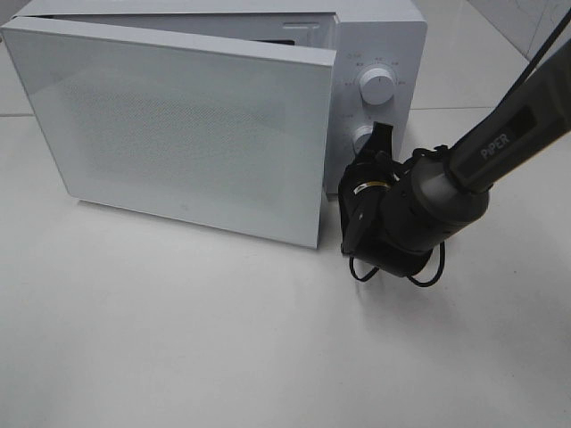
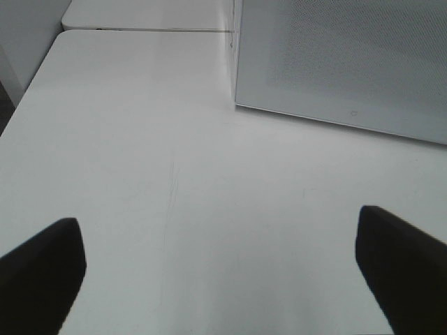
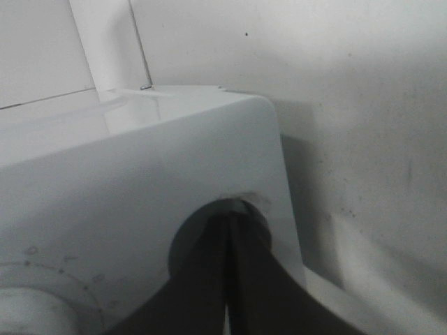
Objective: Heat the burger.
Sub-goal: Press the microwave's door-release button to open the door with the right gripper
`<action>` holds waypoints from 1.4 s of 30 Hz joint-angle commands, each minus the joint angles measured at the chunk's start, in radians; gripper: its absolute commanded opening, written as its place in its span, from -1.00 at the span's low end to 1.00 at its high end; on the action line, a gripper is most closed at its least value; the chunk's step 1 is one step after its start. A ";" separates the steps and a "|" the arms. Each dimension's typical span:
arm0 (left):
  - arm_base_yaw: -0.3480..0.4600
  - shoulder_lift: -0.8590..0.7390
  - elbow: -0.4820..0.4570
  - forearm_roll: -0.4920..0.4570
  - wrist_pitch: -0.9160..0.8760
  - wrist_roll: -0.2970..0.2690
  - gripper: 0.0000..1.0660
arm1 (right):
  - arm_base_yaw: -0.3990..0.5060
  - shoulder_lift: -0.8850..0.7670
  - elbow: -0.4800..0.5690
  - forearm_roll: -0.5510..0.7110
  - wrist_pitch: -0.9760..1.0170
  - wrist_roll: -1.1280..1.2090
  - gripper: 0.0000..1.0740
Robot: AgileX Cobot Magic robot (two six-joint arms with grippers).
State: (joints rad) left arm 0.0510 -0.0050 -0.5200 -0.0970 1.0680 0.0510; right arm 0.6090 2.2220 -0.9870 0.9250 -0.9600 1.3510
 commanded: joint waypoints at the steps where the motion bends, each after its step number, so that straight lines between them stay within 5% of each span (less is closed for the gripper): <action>1: 0.002 -0.019 0.004 -0.001 0.001 -0.006 0.83 | -0.038 0.014 -0.112 -0.162 -0.172 0.004 -1.00; 14: 0.002 -0.019 0.004 -0.001 0.001 -0.006 0.83 | -0.038 -0.004 -0.090 -0.180 -0.137 -0.016 -1.00; 42: 0.002 -0.019 0.004 0.000 0.001 -0.006 0.83 | -0.036 -0.214 0.184 -0.209 0.205 -0.258 -1.00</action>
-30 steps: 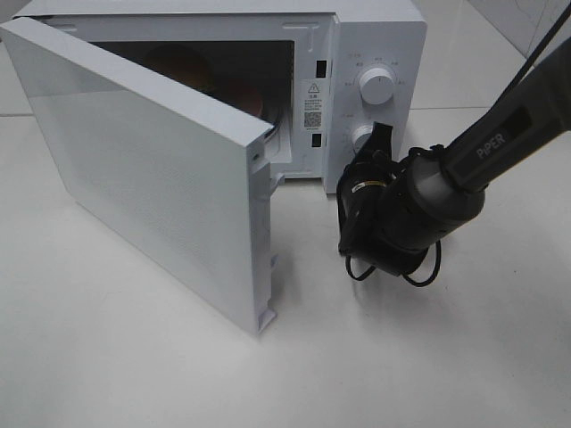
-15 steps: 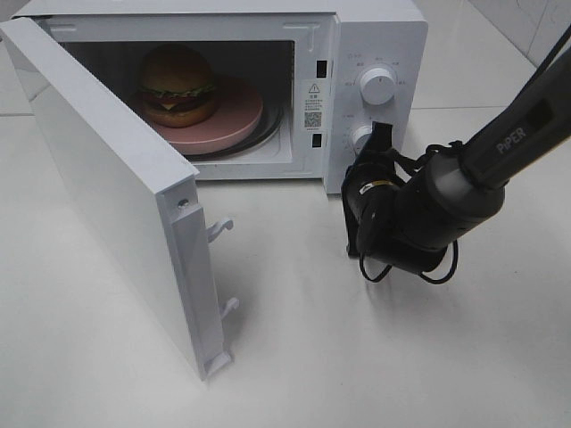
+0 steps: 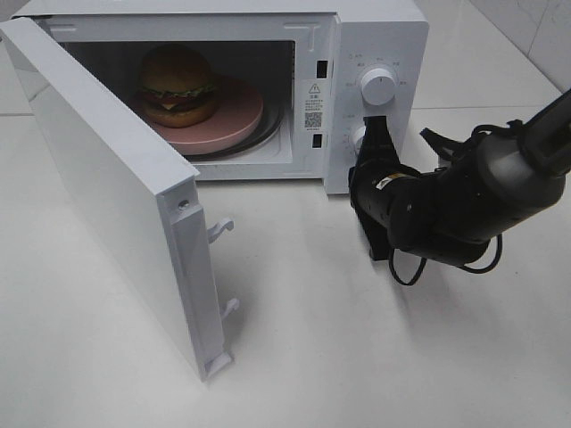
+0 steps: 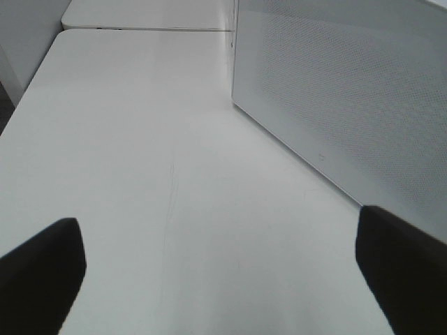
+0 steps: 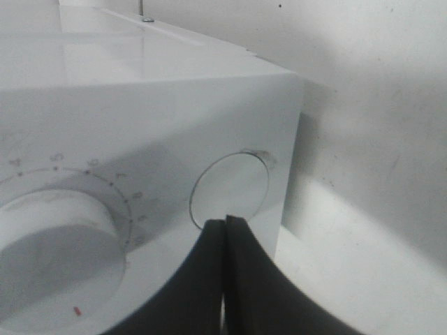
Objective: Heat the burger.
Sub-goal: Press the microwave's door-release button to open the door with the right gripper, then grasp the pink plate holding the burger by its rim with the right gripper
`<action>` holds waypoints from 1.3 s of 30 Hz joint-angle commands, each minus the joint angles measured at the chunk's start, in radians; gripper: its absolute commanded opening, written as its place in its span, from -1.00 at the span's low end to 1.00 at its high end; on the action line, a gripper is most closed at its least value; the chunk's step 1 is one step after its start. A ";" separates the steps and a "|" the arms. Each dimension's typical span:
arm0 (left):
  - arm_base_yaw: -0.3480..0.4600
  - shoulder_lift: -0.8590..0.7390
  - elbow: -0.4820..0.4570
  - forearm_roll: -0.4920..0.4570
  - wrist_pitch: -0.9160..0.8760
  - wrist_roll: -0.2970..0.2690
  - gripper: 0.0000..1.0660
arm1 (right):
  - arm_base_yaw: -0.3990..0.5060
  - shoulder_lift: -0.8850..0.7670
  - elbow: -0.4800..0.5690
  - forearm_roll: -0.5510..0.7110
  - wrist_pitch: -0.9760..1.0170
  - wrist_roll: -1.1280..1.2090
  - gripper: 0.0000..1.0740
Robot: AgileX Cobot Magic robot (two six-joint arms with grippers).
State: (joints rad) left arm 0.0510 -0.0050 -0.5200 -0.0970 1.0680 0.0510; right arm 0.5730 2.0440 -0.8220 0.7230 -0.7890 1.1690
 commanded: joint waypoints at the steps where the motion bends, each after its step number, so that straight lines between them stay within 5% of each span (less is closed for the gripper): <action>1: 0.002 -0.019 0.004 0.000 0.001 -0.006 0.83 | 0.000 -0.036 0.019 -0.007 0.034 -0.076 -1.00; 11: 0.002 -0.019 0.004 0.000 0.001 -0.006 0.83 | -0.003 -0.238 0.100 -0.008 0.308 -0.570 -1.00; 24: 0.002 -0.019 0.004 0.000 0.001 -0.006 0.83 | -0.123 -0.457 0.103 -0.076 0.868 -1.126 -1.00; 39: 0.002 -0.019 0.004 0.000 0.001 -0.006 0.83 | -0.143 -0.611 -0.044 -0.723 1.562 -1.329 -0.97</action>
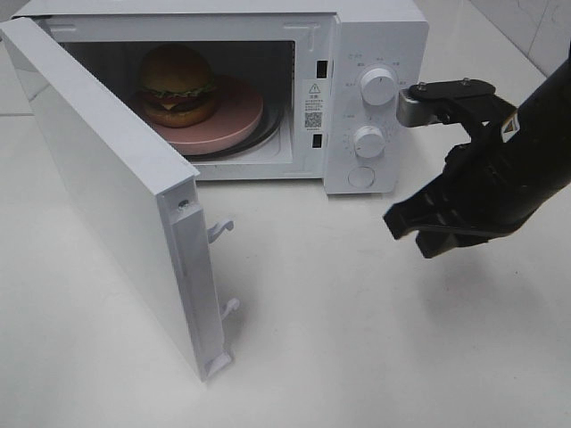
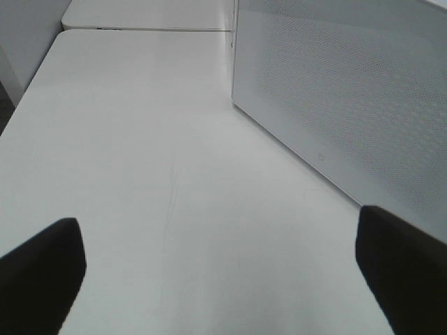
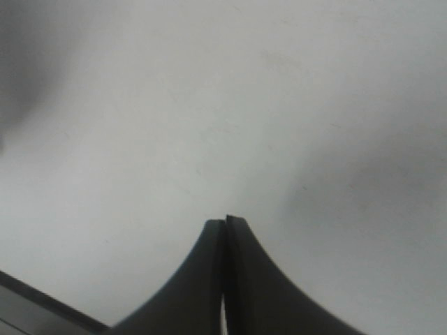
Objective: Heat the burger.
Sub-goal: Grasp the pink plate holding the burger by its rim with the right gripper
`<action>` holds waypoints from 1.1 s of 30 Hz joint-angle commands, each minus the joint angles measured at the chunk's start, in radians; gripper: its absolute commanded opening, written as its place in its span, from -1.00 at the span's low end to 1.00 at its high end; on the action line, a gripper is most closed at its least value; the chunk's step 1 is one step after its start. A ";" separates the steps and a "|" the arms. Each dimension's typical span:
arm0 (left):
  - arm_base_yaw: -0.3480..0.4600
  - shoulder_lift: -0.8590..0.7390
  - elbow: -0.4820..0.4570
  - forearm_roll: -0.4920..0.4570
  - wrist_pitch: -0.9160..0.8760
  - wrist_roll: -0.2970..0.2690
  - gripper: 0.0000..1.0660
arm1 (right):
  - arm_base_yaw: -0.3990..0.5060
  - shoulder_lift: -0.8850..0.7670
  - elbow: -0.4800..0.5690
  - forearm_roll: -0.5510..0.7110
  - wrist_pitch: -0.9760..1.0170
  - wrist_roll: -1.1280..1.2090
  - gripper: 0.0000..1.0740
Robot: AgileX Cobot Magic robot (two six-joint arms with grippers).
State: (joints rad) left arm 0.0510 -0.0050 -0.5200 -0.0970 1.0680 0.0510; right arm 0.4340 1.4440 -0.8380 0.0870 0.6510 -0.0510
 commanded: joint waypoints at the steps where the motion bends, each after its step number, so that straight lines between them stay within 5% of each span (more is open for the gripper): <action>1: 0.002 -0.019 0.004 -0.001 0.001 -0.006 0.83 | -0.004 -0.012 -0.037 -0.100 0.157 -0.158 -0.96; 15: 0.002 -0.019 0.004 -0.001 0.001 -0.006 0.83 | -0.004 -0.013 -0.067 -0.153 0.209 -1.071 -0.85; 21: 0.002 -0.019 0.004 -0.001 0.001 -0.006 0.83 | 0.000 -0.013 -0.067 -0.161 0.174 -1.223 -0.71; 24: 0.002 -0.019 0.004 -0.001 0.001 -0.006 0.83 | 0.000 -0.013 -0.067 -0.188 0.140 -1.222 -0.49; 26: 0.002 -0.019 0.004 -0.001 0.001 -0.006 0.83 | 0.013 -0.013 -0.067 -0.219 0.099 -1.214 -0.14; 30: 0.002 -0.019 0.004 -0.001 0.001 -0.006 0.83 | 0.037 -0.013 -0.067 -0.236 0.057 -1.208 0.18; 32: 0.002 -0.019 0.004 -0.001 0.001 -0.006 0.83 | 0.070 -0.010 -0.067 -0.240 0.033 -1.162 0.61; 33: 0.002 -0.019 0.004 -0.001 0.001 -0.006 0.83 | 0.070 -0.010 -0.067 -0.240 0.033 -1.162 0.61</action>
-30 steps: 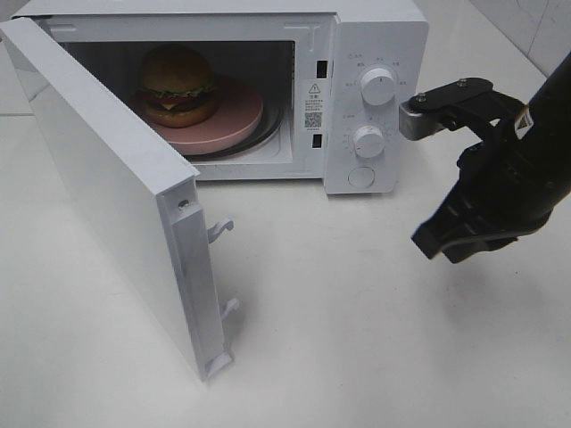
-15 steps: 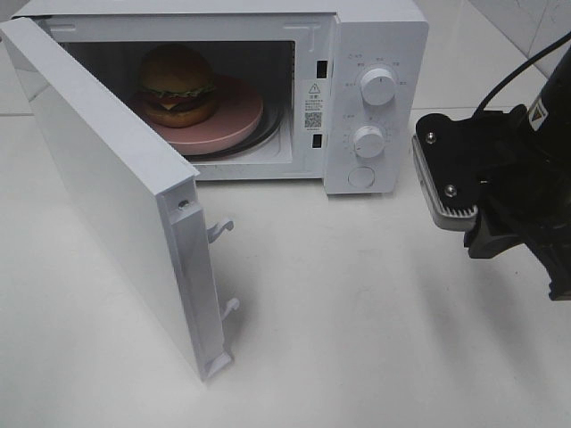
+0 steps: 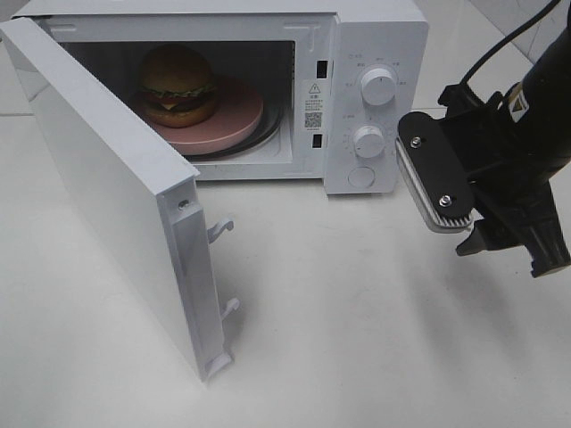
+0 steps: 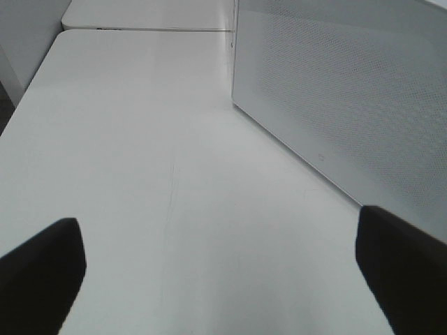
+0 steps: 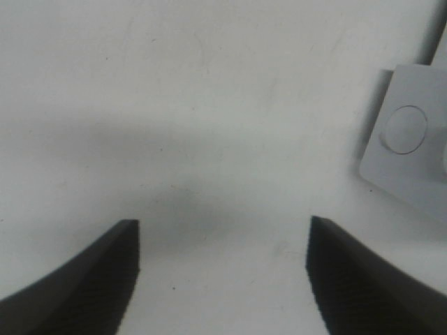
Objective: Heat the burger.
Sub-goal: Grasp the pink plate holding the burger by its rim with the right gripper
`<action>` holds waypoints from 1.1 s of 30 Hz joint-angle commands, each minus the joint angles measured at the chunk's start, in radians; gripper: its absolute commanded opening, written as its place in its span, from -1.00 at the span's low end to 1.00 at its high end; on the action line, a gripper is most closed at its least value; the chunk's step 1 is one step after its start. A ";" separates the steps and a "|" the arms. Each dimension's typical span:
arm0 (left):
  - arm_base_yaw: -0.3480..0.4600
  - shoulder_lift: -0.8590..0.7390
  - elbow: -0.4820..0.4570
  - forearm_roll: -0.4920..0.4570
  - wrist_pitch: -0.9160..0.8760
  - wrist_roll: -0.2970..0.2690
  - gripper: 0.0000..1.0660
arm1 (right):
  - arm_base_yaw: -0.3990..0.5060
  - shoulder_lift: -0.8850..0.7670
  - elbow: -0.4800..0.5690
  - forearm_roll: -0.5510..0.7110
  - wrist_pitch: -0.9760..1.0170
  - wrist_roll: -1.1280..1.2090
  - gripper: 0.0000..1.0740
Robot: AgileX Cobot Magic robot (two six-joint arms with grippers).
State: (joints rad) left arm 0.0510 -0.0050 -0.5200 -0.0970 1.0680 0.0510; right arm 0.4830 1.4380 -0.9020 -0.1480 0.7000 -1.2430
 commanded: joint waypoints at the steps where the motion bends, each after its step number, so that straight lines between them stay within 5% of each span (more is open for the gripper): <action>1: 0.002 -0.019 0.004 -0.001 0.001 -0.006 0.83 | 0.028 -0.002 -0.003 -0.005 -0.018 0.044 0.67; 33: 0.002 -0.019 0.004 -0.001 0.001 -0.006 0.83 | 0.166 0.225 -0.231 -0.125 -0.314 0.058 0.68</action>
State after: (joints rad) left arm 0.0510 -0.0050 -0.5200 -0.0970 1.0680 0.0510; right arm 0.6440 1.6610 -1.1250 -0.2730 0.4030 -1.1760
